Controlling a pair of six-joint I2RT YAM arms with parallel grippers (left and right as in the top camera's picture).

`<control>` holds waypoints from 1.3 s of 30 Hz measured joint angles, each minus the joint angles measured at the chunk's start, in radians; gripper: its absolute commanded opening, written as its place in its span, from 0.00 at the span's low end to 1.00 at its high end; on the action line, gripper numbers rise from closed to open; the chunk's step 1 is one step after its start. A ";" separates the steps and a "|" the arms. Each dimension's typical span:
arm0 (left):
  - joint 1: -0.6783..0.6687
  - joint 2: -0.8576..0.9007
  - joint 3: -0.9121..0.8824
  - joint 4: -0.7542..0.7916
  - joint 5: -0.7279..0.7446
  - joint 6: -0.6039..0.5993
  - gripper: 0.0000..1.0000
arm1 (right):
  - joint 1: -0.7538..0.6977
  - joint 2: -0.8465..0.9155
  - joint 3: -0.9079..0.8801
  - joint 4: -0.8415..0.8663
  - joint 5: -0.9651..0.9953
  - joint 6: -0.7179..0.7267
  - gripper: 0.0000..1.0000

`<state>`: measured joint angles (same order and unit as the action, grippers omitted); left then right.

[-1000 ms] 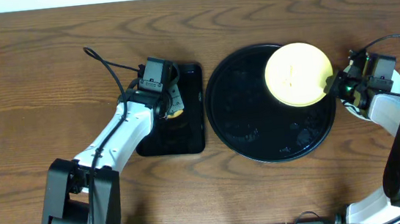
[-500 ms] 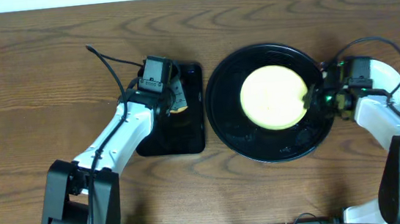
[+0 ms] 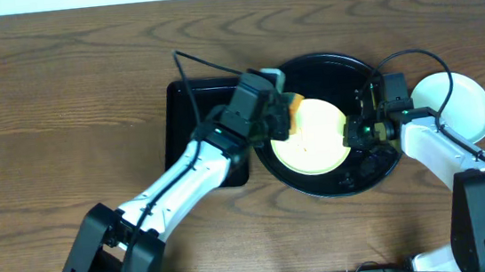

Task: Clean dirty plates on tray and stack at the side
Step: 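Scrub the yellow plate with the sponge in the left gripper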

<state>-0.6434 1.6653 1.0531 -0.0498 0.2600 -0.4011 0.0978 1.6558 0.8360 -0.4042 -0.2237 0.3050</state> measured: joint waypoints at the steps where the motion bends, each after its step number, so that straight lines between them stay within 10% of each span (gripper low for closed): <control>1: -0.012 0.001 0.000 0.009 0.002 -0.007 0.08 | 0.001 0.000 0.000 0.000 0.002 0.003 0.01; 19: -0.143 0.269 0.000 0.093 0.060 -0.123 0.08 | 0.006 0.000 0.000 -0.040 0.014 0.025 0.01; 39: 0.031 0.145 0.036 -0.124 -0.061 -0.040 0.08 | 0.006 0.004 -0.001 -0.051 0.018 0.028 0.01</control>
<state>-0.6125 1.8099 1.0889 -0.1734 0.1993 -0.4412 0.1043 1.6600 0.8352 -0.4557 -0.2058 0.3328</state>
